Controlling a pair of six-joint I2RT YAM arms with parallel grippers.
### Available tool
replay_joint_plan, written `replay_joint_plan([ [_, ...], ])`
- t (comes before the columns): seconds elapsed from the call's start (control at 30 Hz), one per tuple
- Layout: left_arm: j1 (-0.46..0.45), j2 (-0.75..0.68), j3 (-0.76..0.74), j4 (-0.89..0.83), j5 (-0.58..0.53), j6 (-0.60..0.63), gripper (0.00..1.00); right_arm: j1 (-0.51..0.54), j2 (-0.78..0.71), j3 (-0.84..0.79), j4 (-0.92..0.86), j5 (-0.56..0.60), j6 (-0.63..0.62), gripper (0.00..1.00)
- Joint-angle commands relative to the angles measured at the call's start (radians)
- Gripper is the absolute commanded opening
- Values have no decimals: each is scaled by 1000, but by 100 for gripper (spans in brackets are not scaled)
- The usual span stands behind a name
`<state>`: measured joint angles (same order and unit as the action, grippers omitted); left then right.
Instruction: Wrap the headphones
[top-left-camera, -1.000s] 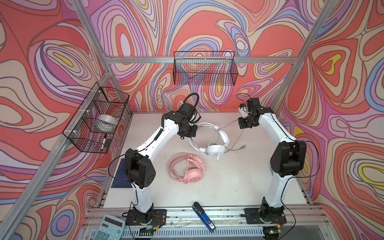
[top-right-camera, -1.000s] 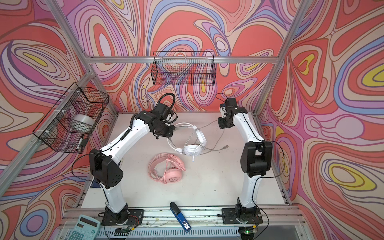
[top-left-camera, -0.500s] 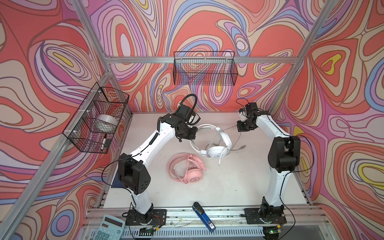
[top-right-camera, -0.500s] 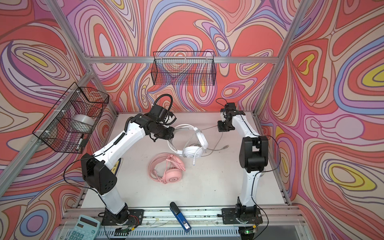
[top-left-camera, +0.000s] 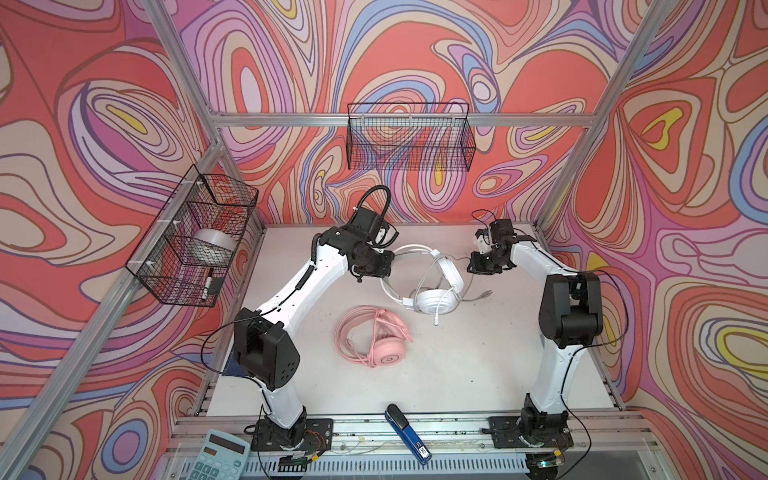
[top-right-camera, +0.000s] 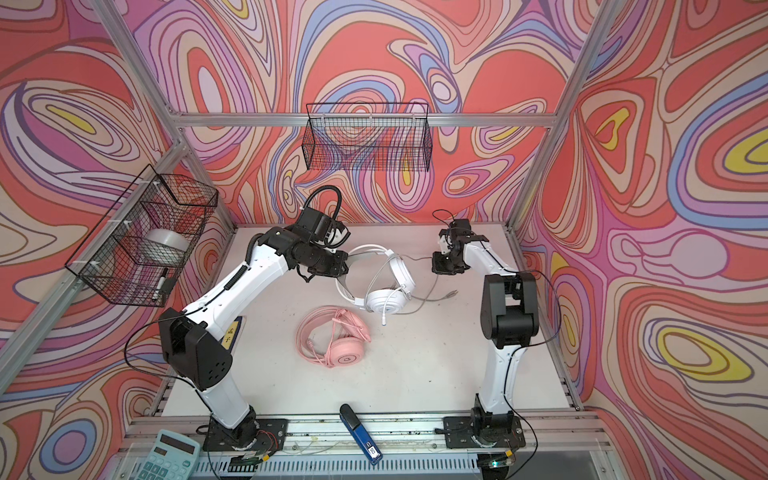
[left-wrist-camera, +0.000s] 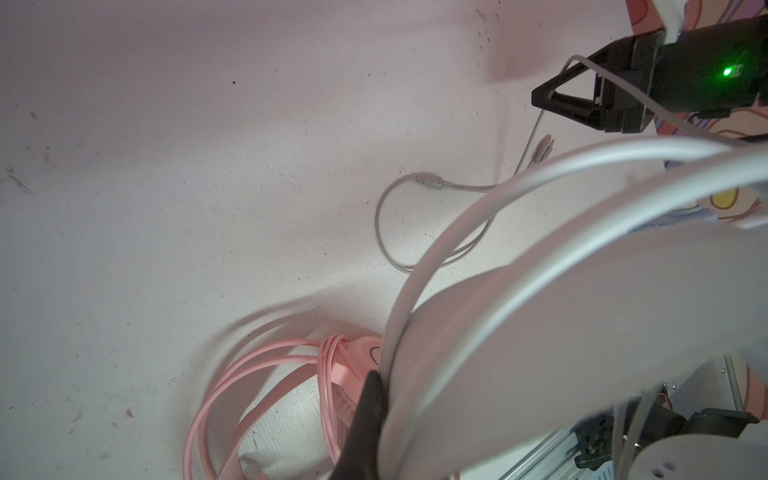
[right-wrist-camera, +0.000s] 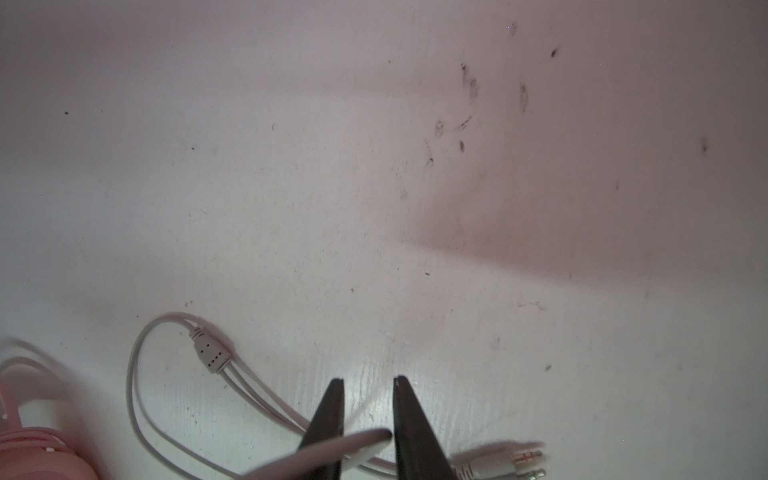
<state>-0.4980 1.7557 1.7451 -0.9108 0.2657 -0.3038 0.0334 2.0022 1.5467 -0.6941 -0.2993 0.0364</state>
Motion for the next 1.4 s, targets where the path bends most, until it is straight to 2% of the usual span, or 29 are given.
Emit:
replay_joint_plan([
  [0.0,12,-23,49,41,48,-48,0,-6,-81,-69,106,-61,49,30],
  [0.23,27,11,103,59,49,-108,0,-6,-195,-250,233,-119,127,34],
  [0.47,36,39,159,77,54,-142,0,-6,-338,-499,452,-141,289,35],
  [0.73,45,51,174,100,41,-188,0,1,-413,-723,659,-175,452,38],
  [1.0,50,69,174,111,39,-216,0,70,-407,-814,744,-135,531,38],
  [1.37,67,67,167,118,27,-244,0,169,-307,-819,760,-76,611,35],
])
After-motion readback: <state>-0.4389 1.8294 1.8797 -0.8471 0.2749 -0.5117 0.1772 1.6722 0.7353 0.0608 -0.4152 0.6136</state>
